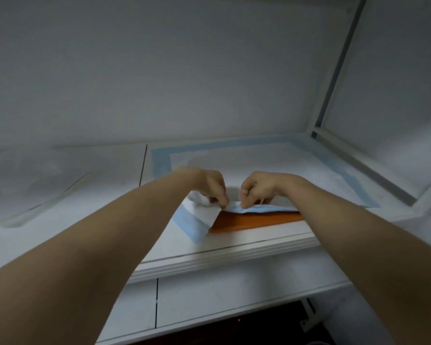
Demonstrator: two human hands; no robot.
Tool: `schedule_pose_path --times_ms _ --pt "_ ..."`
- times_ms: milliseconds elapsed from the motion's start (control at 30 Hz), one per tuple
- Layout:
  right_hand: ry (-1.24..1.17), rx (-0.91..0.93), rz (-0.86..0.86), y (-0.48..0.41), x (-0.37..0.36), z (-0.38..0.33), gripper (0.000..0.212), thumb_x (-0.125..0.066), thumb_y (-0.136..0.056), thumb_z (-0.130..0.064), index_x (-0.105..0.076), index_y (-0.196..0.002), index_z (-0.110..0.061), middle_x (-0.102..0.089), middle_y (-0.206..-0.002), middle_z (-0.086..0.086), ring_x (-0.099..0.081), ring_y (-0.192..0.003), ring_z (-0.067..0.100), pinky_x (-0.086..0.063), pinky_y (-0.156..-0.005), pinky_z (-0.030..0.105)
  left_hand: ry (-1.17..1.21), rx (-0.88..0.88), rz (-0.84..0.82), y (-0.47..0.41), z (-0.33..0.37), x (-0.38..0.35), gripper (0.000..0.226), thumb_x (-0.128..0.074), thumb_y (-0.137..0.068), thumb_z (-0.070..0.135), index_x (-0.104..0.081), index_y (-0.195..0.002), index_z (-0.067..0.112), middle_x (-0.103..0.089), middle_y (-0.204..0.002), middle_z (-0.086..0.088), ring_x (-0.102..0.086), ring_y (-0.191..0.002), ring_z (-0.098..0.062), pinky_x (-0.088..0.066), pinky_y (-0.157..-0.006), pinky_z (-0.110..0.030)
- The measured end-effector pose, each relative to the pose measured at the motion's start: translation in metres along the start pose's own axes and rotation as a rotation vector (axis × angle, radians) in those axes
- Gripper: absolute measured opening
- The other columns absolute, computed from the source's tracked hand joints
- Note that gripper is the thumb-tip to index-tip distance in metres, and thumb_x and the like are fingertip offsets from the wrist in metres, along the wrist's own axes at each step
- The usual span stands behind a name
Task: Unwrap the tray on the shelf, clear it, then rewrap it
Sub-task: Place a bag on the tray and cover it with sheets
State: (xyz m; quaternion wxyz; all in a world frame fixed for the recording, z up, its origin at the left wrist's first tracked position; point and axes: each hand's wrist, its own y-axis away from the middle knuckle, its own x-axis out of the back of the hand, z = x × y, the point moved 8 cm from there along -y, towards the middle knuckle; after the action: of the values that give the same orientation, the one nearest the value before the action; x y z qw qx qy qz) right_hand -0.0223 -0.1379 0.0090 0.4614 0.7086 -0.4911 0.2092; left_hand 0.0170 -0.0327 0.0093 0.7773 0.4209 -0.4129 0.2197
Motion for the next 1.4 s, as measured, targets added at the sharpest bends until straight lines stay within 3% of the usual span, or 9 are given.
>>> schedule_pose_path --times_ms 133,233,333,433,500,600,700,1000,1400 --pt "0.032 -0.065 -0.107 0.009 -0.006 0.003 0.014 -0.08 -0.072 -0.022 -0.067 -0.071 -0.022 -0.062 -0.071 -0.003 -0.055 -0.071 0.012 -0.048 -0.066 0.023 -0.026 0.079 -0.21 0.003 0.008 -0.017 0.016 -0.074 -0.073 0.031 -0.07 -0.078 0.017 -0.068 -0.075 0.005 -0.063 -0.083 -0.008 -0.045 -0.09 -0.023" --pt "-0.04 -0.103 -0.174 0.014 -0.016 0.01 0.014 -0.081 -0.073 -0.024 -0.069 -0.077 -0.018 -0.066 -0.071 -0.001 -0.061 -0.07 0.013 -0.05 -0.06 0.021 -0.002 0.187 -0.352 0.003 0.013 -0.033 0.041 -0.055 -0.083 0.042 -0.071 -0.101 0.009 -0.07 -0.083 -0.001 -0.065 -0.095 -0.016 -0.039 -0.099 -0.034" --pt "-0.305 -0.119 -0.151 0.022 -0.009 0.023 0.03 -0.076 -0.078 -0.03 -0.07 -0.096 -0.006 -0.072 -0.079 0.007 -0.067 -0.071 0.017 -0.056 -0.06 0.024 -0.001 0.208 -0.3 -0.009 0.025 -0.031 0.046 -0.043 -0.089 0.041 -0.069 -0.1 0.005 -0.072 -0.085 -0.004 -0.066 -0.094 -0.018 -0.04 -0.094 -0.034" --pt "-0.347 -0.164 0.092 0.024 0.023 0.058 0.02 -0.069 -0.085 -0.02 -0.07 -0.092 -0.001 -0.069 -0.076 0.011 -0.063 -0.064 0.021 -0.05 -0.049 0.021 -0.077 0.082 0.053 -0.033 0.054 -0.007 0.035 -0.046 -0.091 0.038 -0.066 -0.081 0.01 -0.068 -0.092 -0.006 -0.062 -0.085 -0.02 -0.043 -0.08 -0.029" --pt "-0.236 -0.238 0.349 0.025 0.052 0.095 0.017 -0.062 -0.086 -0.013 -0.07 -0.091 0.001 -0.069 -0.08 0.013 -0.062 -0.069 0.024 -0.047 -0.054 0.024 -0.156 0.004 0.188 -0.046 0.078 -0.003 0.04 -0.049 -0.092 0.041 -0.064 -0.105 0.007 -0.063 -0.114 -0.012 -0.058 -0.104 -0.026 -0.043 -0.088 -0.033" --pt "-0.025 -0.428 0.665 0.041 0.084 0.157 0.023 -0.054 -0.087 -0.012 -0.068 -0.104 -0.002 -0.066 -0.108 0.016 -0.062 -0.1 0.031 -0.049 -0.081 0.033 -0.169 -0.083 0.137 -0.066 0.116 -0.021 0.066 -0.046 -0.092 0.052 -0.038 -0.143 0.012 -0.036 -0.15 -0.011 -0.035 -0.137 -0.028 -0.029 -0.112 -0.036" --pt "0.083 -0.6 0.771 0.064 0.093 0.198 0.031 -0.047 -0.091 -0.013 -0.054 -0.12 -0.005 -0.048 -0.128 0.018 -0.046 -0.118 0.034 -0.042 -0.097 0.038 -0.234 -0.132 0.118 -0.086 0.143 -0.034 0.083 -0.044 -0.087 0.066 -0.019 -0.151 0.021 -0.016 -0.158 -0.007 -0.016 -0.145 -0.029 -0.019 -0.118 -0.044" --pt "-0.123 -0.646 0.785 0.066 0.095 0.256 0.026 -0.044 -0.098 -0.015 -0.056 -0.115 0.001 -0.06 -0.119 0.017 -0.057 -0.112 0.032 -0.045 -0.09 0.034 -0.41 -0.166 -0.011 -0.119 0.16 -0.051 0.084 -0.039 -0.086 0.069 -0.001 -0.151 0.033 -0.001 -0.159 -0.002 -0.005 -0.145 -0.038 -0.019 -0.114 -0.058" --pt "0.398 -0.772 0.485 0.095 0.12 0.237 0.008 -0.049 -0.084 -0.019 -0.052 -0.091 -0.016 -0.051 -0.086 0.001 -0.058 -0.087 0.023 -0.037 -0.073 0.03 -0.215 -0.096 0.096 -0.118 0.166 -0.044 0.091 -0.037 -0.078 0.079 -0.005 -0.15 0.035 0.015 -0.159 -0.002 0.012 -0.147 -0.031 -0.007 -0.11 -0.067"
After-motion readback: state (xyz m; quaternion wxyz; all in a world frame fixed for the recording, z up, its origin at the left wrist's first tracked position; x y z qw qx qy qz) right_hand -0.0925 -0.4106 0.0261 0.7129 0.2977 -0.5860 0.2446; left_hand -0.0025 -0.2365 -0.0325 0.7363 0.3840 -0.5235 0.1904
